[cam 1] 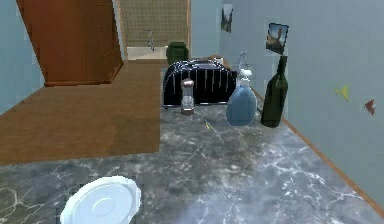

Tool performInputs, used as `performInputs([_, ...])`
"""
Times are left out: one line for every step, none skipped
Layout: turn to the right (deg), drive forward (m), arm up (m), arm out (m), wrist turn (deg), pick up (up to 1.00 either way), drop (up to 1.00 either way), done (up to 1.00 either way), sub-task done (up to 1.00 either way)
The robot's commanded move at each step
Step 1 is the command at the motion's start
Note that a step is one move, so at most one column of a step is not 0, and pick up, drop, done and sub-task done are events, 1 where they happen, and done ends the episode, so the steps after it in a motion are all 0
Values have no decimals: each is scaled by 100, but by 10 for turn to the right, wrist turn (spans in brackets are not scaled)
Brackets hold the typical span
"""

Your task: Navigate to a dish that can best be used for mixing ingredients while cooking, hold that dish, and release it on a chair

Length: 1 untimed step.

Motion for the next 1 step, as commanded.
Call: performInputs([0, 0, -32, 0, 0, 0, 0, 0, 0])
